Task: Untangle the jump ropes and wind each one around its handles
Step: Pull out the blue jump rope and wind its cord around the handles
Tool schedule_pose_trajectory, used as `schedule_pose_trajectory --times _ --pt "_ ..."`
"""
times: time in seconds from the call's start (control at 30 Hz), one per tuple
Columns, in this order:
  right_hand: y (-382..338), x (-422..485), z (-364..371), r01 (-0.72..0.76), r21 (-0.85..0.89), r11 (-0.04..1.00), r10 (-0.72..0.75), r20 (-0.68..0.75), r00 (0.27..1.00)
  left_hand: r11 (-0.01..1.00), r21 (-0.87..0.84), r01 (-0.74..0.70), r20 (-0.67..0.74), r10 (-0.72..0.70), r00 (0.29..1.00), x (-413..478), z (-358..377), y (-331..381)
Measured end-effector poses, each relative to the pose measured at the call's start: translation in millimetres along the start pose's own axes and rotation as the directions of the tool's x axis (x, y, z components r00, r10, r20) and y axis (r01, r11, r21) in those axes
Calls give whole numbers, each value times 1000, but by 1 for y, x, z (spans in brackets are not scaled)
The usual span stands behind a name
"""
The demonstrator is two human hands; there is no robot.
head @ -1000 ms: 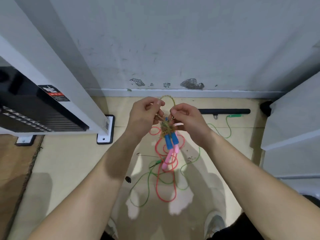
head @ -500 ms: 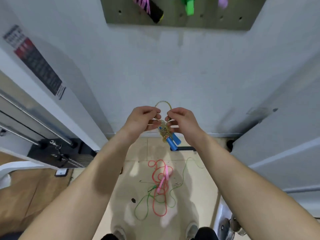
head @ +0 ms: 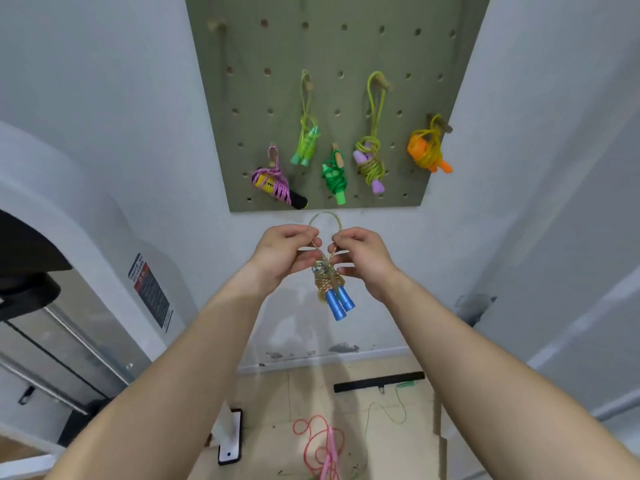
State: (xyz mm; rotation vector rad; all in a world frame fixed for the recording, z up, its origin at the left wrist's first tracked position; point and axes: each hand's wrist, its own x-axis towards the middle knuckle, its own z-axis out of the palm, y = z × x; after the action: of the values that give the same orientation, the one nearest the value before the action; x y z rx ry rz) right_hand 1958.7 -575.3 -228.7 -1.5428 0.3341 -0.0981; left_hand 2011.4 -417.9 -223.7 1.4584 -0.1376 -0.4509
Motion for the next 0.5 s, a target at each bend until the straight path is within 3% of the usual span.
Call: schedule_pose_trajectory --times 0.27,0.5 --pt "-65 32 -2 130 11 991 -128 -105 986 990 60 -126 52 123 991 29 9 68" --pt "-130 84 16 266 13 964 -266 11 964 945 64 -320 -87 325 942 62 -7 130"
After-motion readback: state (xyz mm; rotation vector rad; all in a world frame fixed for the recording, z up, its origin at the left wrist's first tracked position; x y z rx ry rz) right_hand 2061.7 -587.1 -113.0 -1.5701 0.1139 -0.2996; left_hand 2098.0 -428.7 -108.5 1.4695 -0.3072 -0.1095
